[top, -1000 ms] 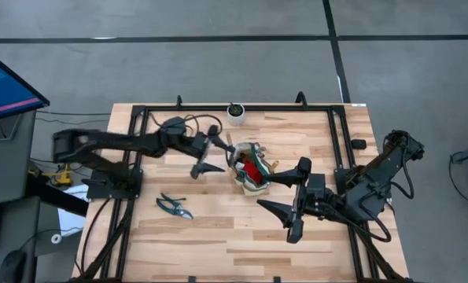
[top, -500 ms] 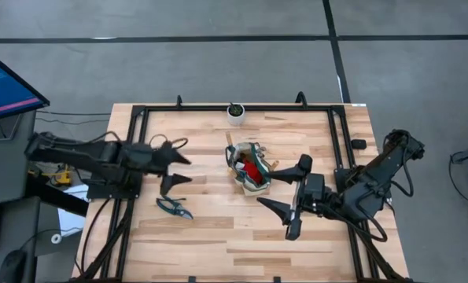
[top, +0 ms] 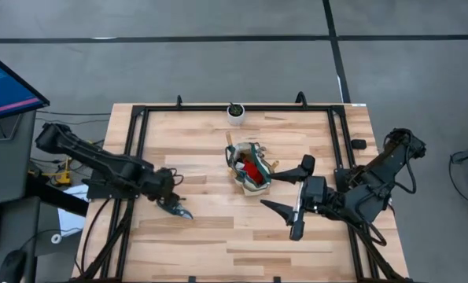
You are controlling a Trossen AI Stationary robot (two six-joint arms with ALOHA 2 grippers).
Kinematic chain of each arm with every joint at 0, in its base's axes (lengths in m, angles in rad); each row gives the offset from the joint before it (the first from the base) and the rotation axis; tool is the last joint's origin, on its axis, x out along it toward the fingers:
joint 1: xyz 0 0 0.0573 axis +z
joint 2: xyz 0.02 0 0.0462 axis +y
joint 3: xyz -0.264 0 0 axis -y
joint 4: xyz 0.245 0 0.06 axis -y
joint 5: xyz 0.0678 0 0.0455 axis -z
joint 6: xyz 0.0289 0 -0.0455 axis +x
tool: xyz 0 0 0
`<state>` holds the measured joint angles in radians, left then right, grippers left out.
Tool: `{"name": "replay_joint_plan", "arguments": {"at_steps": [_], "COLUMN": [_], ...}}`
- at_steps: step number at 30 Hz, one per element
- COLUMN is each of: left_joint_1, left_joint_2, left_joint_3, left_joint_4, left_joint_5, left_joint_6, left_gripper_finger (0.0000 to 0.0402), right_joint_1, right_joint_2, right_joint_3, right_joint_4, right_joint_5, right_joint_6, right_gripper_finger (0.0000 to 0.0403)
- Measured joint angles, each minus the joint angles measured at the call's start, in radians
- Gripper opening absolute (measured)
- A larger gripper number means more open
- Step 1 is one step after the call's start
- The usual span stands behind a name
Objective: Pick & Place Garden tools in Gardening bag
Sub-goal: Put the black shear scissors into the green gardening bag
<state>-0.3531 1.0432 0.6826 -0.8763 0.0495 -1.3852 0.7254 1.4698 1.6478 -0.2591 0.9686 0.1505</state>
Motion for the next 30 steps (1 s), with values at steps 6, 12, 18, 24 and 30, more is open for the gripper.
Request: {"name": "replay_joint_plan", "arguments": {"at_steps": [6, 12, 18, 24, 30], "left_joint_1": [-0.003, -0.035, -0.065, -0.065, -0.065], "left_joint_2": [0.078, 0.097, 0.098, 0.099, 0.132], "left_joint_3": [0.000, 0.000, -0.006, -0.046, -0.058], "left_joint_4": [-0.002, -0.004, -0.014, 0.005, 0.048], "left_joint_5": [0.014, -0.158, -0.235, -0.264, -0.238], "left_joint_6": [-0.191, -0.473, -0.660, -0.822, -0.855], "left_gripper_finger": [0.0323, 0.0317, 0.0291, 0.0264, 0.0239], "right_joint_1": [0.004, 0.027, 0.058, 0.068, 0.074], "right_joint_2": [0.001, 0.001, 0.001, 0.001, 0.001], "right_joint_3": [0.000, 0.000, 0.000, 0.000, 0.000], "right_joint_4": [-0.016, -0.055, -0.077, -0.098, -0.121], "right_joint_5": [-0.002, -0.002, -0.002, -0.002, -0.002], "right_joint_6": [0.000, 0.000, 0.000, -0.001, -0.001], "right_gripper_finger": [0.0285, 0.0285, 0.0285, 0.0285, 0.0285]}}
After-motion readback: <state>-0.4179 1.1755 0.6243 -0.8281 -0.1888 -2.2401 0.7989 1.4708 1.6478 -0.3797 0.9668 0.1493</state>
